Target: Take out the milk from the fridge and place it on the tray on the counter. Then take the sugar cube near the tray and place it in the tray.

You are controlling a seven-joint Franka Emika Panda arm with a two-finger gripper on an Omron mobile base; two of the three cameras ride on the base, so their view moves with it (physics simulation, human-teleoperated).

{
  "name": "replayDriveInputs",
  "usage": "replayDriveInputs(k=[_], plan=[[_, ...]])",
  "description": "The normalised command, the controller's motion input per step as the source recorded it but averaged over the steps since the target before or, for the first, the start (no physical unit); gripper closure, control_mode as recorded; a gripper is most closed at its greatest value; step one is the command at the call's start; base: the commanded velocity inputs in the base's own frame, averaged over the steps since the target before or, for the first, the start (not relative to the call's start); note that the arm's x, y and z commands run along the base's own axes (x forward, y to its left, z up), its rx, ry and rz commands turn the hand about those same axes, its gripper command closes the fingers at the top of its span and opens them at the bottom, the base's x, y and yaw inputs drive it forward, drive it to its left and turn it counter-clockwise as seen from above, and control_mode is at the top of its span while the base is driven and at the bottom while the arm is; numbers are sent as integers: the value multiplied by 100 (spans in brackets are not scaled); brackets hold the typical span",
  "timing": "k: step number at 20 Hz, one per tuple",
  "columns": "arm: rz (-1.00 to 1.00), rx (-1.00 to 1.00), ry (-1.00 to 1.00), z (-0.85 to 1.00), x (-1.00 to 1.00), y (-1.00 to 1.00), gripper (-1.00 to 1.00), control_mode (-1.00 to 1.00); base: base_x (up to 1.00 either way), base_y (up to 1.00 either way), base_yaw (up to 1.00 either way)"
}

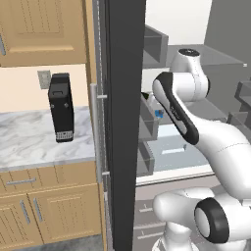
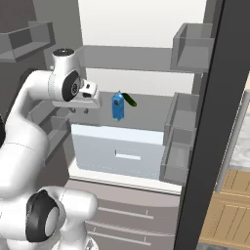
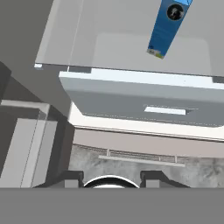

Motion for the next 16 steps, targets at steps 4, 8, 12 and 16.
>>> replayDriveInputs(k=[4,8,12,16], plan=[[0,0,-4,0,-31,0,-100,-100,0,0,0],[0,0,-24,-1,-79,-12,-100,-100,0,0,0],[0,0,-16,0,-68,-62,-100,-100,0,0,0],[-2,0,-12,0,-24,-62,-100,-100,0,0,0]])
